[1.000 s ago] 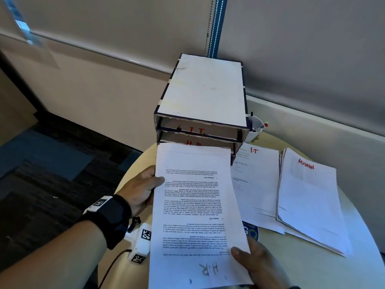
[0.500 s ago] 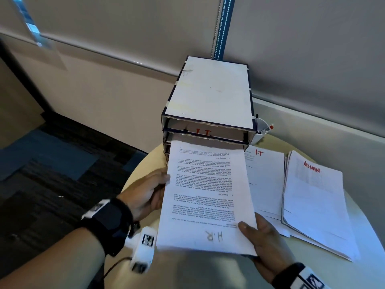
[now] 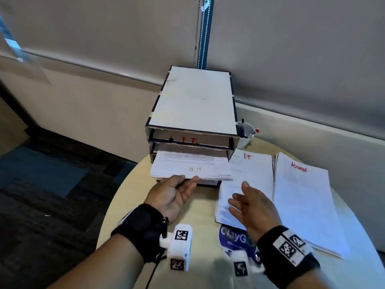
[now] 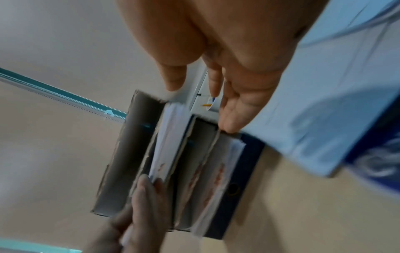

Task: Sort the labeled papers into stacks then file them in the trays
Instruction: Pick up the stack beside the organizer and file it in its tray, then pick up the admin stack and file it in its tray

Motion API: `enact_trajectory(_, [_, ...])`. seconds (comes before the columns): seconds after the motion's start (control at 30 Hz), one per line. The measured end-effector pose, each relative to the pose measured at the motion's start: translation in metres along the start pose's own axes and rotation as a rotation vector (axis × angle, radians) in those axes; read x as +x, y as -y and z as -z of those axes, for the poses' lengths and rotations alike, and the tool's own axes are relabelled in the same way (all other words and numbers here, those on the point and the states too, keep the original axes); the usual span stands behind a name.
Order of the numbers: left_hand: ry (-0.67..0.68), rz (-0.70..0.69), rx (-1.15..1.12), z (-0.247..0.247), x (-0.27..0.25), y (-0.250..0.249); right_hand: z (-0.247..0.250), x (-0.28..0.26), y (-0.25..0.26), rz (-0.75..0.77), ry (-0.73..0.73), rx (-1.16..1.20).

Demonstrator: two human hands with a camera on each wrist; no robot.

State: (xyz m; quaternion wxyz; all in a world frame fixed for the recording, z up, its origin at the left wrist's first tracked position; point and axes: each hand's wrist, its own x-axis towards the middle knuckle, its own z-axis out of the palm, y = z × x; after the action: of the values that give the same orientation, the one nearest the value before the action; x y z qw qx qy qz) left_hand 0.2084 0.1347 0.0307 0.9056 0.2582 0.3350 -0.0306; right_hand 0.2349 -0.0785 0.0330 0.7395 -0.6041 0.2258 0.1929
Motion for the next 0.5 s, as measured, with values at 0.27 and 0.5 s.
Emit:
enact_trajectory(0.27, [0.098,-0.061,-0.147,-0.01,0.036,-0.002,0.131,-0.028,-0.064,-0.061,-0.228,-0.025])
enact_trajectory(0.5, [0.126,-0.068,-0.129,-0.012,0.036,0.002,0.19,-0.028,-0.059,-0.055,-0.299,-0.186])
